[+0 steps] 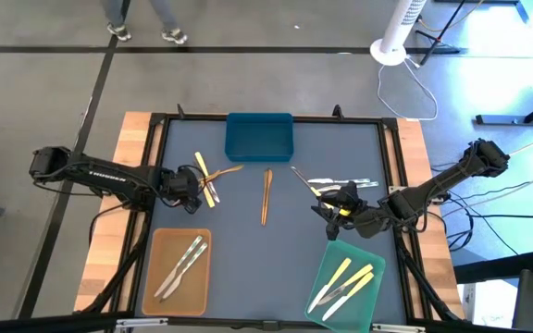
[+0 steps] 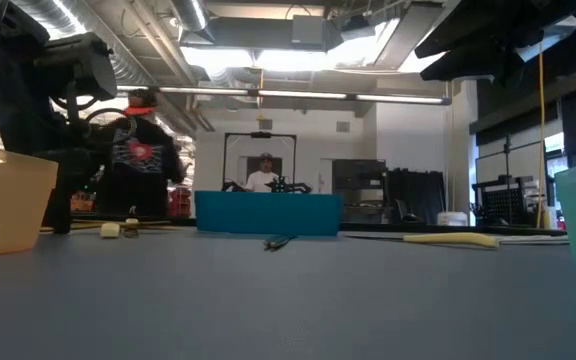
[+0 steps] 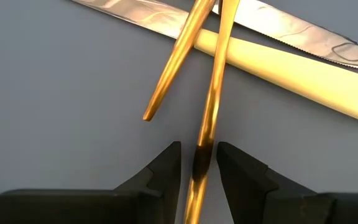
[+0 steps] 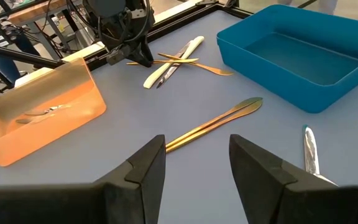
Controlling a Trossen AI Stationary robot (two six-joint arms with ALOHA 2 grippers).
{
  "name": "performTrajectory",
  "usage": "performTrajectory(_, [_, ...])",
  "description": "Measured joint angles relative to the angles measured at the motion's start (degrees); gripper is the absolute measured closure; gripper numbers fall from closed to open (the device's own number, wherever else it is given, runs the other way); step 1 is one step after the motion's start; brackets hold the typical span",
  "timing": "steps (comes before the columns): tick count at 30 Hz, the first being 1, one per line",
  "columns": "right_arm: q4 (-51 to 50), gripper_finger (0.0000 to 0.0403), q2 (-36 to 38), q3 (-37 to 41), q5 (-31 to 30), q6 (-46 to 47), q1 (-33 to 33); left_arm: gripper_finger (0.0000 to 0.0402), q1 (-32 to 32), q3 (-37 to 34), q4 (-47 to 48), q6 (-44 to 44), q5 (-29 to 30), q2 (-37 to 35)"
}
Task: Sort silverware by color (type)
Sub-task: Put the gold knife into the blue bin
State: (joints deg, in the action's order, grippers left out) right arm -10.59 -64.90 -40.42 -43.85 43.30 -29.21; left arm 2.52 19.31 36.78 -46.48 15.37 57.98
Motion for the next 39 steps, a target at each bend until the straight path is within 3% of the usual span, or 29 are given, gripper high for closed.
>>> performTrajectory(8, [0.00, 0.0240, 0.00, 0.00, 0.01, -0.01, 0.00, 0.0306, 0.00, -0.02, 0.00, -0.07, 0.02, 0.02])
performTrajectory(21, [0.00, 0.0239, 0.00, 0.00, -0.01, -0.01, 0.00, 0.0377, 0.00, -0.09, -0.24, 0.11, 0.06, 0.09])
performTrajectory(39, [-0.04, 0.0239, 0.00, 0.00, -0.01, -0.05, 0.00, 0.0378, 0.02, 2.65, -0.06, 3.38, -0.46, 0.20])
